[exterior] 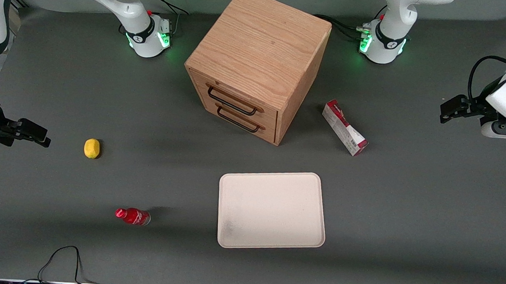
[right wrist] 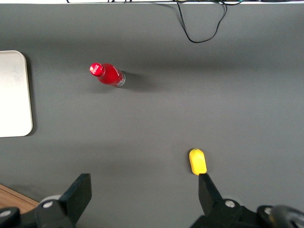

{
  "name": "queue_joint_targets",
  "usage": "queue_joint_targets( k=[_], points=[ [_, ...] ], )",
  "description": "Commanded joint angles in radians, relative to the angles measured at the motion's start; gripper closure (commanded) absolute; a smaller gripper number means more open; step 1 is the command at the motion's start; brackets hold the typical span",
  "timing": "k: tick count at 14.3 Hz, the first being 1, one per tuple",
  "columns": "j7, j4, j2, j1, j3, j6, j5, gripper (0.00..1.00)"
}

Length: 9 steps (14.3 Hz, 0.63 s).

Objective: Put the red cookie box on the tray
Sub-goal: 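Move the left gripper down over the red-and-white cookie box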

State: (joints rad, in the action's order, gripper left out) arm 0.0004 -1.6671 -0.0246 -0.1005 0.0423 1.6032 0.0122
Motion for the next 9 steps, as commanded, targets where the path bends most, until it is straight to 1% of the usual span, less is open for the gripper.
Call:
queue_joint_targets(
  k=[1, 4, 6, 7, 9],
  points=[
    [0.024, 0.021, 0.000, 0.005, -0.001, -0.026, -0.011, 0.00],
    [0.010, 0.018, 0.005, 0.004, -0.001, -0.020, -0.014, 0.00],
    [-0.048, 0.009, 0.009, 0.001, -0.004, -0.031, -0.032, 0.00],
    [-0.095, -0.009, 0.009, -0.001, -0.004, -0.032, -0.046, 0.00],
    [-0.236, -0.054, 0.006, -0.008, -0.013, -0.029, -0.116, 0.00]
  ],
)
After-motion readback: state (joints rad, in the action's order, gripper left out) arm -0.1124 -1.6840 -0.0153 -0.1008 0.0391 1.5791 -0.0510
